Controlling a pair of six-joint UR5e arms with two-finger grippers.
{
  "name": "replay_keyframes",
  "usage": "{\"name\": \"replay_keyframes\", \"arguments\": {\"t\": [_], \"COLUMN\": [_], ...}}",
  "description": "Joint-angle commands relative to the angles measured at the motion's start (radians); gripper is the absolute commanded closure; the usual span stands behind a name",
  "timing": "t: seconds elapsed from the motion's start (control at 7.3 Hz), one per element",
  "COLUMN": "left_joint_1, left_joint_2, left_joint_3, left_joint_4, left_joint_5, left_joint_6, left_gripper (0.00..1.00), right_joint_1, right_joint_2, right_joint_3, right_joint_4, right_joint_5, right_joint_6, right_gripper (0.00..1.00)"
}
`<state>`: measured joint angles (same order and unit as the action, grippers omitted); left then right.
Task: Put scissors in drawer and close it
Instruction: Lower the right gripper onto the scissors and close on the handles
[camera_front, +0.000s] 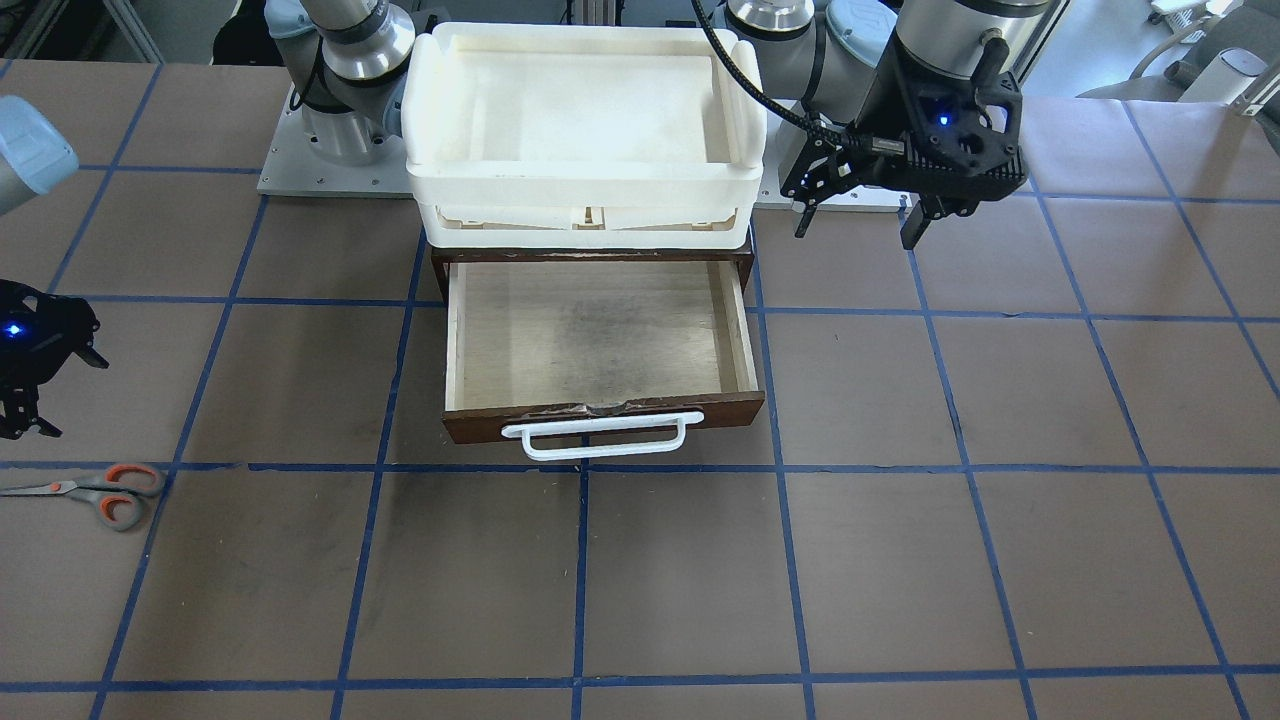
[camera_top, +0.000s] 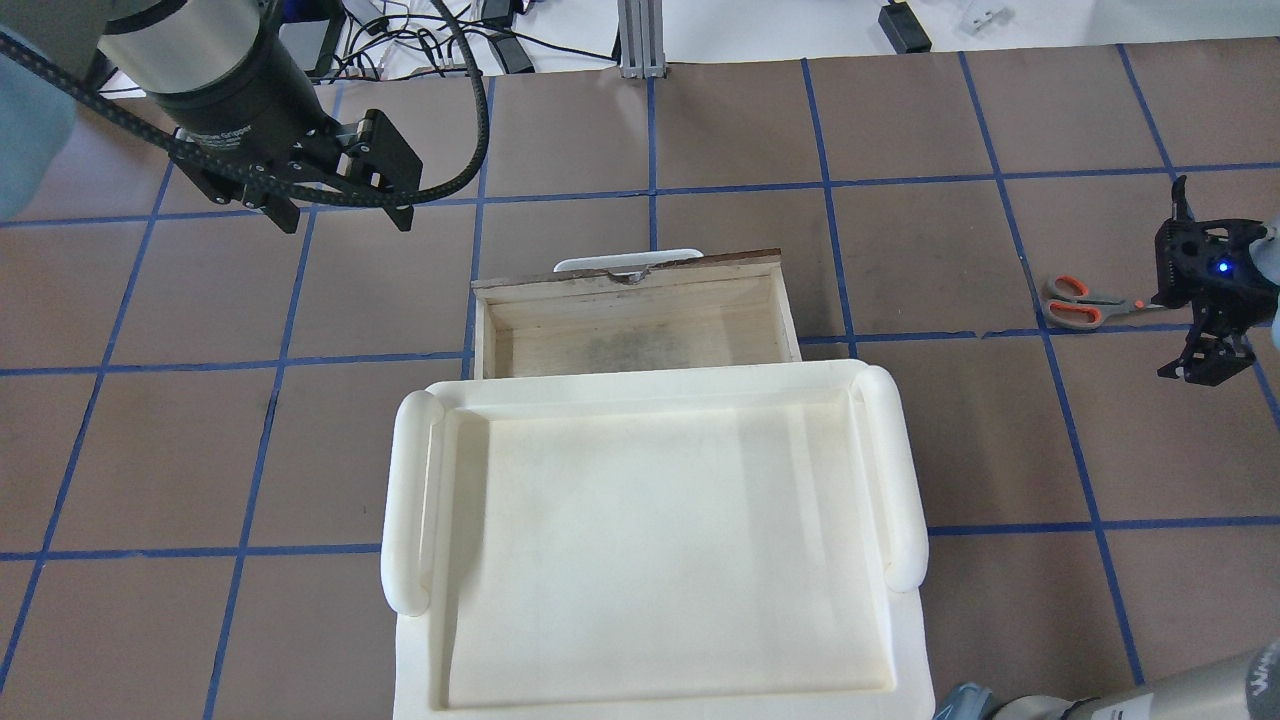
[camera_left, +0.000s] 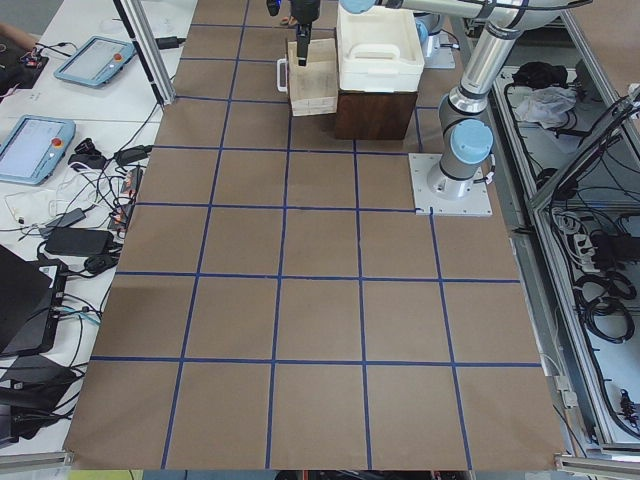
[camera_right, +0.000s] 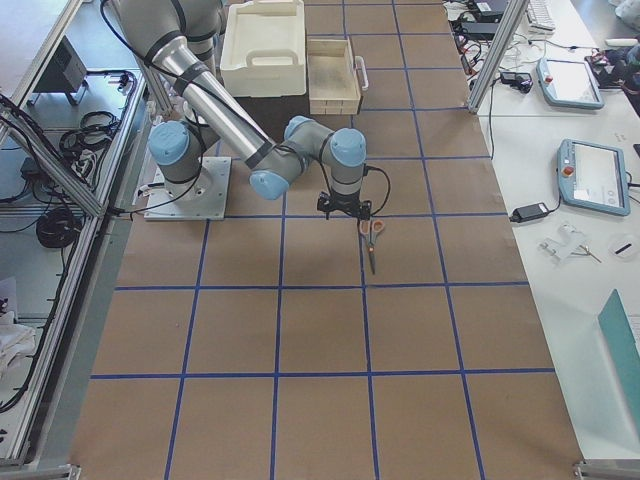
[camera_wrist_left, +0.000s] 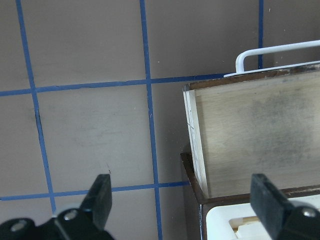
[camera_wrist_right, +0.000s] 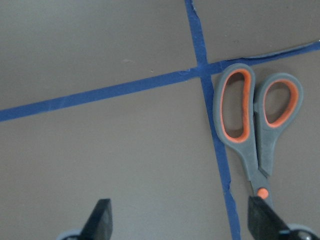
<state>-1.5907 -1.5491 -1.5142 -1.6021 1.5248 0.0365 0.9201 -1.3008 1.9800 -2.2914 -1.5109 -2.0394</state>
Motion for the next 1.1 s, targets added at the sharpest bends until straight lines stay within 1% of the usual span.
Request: {"name": "replay_keyframes", "arguments": {"t": [0.0, 0.14, 0.41, 0.55, 0.68, 0.82, 0.96], "left_joint_1": [0.000, 0.000, 0.000, -0.003, -0.006, -0.006, -0.006], "left_joint_2": [0.001, 0.003, 0.006, 0.006, 0.007, 0.010, 0.007], "left_joint_3": [-0.001, -0.001, -0.001, -0.001, -0.001, -0.001, -0.001], "left_joint_4": [0.001, 0.001, 0.001, 0.001, 0.001, -0.001, 0.001], "left_joint_5": [0.000, -0.002, -0.002, -0.002, 0.000, 0.000, 0.000], "left_joint_6": [-0.001, -0.001, -0.001, -0.001, -0.001, -0.001, -0.001], "left_gripper": [0.00, 0.00, 0.00, 0.00, 0.00, 0.00, 0.00], "right_joint_1": [-0.009, -0.009, -0.009, -0.001, 0.003, 0.006, 0.006], "right_joint_2": [0.087, 0.100, 0.159, 0.169, 0.170, 0.172, 0.179], "right_joint_3": [-0.016, -0.038, -0.078, -0.096, -0.096, -0.095, -0.096], "right_joint_4": [-0.083, -0.085, -0.088, -0.086, -0.082, -0.076, -0.082], "right_joint_5": [0.012, 0.015, 0.017, 0.017, 0.030, 0.082, 0.083], "right_joint_6": [-0.077, -0.114, -0.111, -0.107, -0.098, -0.087, -0.091], "right_gripper": [0.05, 0.07, 0.08, 0.08, 0.09, 0.09, 0.09]}}
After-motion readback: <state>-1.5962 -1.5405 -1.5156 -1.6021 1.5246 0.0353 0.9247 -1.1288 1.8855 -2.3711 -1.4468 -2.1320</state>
